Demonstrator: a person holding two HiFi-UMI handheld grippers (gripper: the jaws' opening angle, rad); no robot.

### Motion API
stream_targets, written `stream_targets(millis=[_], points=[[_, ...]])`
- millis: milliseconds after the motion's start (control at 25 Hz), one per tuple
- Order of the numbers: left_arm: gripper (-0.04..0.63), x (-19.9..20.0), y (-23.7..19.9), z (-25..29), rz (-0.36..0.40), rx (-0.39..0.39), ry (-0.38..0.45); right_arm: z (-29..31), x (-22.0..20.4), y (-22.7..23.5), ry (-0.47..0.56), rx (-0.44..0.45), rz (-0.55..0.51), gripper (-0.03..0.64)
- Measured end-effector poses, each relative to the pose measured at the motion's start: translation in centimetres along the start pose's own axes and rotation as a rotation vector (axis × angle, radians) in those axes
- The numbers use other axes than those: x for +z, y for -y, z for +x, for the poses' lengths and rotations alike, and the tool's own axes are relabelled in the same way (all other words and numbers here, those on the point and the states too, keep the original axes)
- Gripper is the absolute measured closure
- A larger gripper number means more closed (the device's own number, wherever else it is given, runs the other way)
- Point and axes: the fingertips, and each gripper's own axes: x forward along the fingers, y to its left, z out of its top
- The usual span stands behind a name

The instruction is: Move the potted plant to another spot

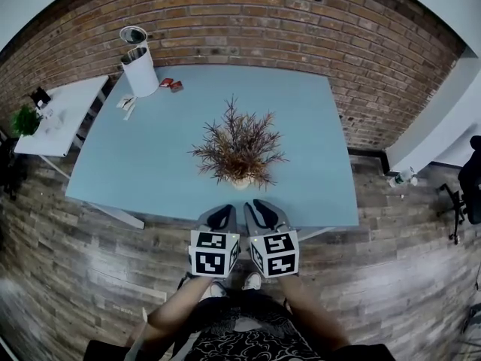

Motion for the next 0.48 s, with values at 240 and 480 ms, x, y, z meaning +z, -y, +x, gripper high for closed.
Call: stream_targets(millis=[240, 480], points=[[0.595, -0.2, -0.4, -0.5, 0.017, -0.018, 0.003, -0.5, 0.8, -0.7, 0.021, -0.027, 0.012, 0.608], [0.595, -0.4, -0.4, -0.9, 0.044, -0.035, 0.000, -0.9, 0.7, -1.7, 0.006, -0.022, 0.030, 0.611]])
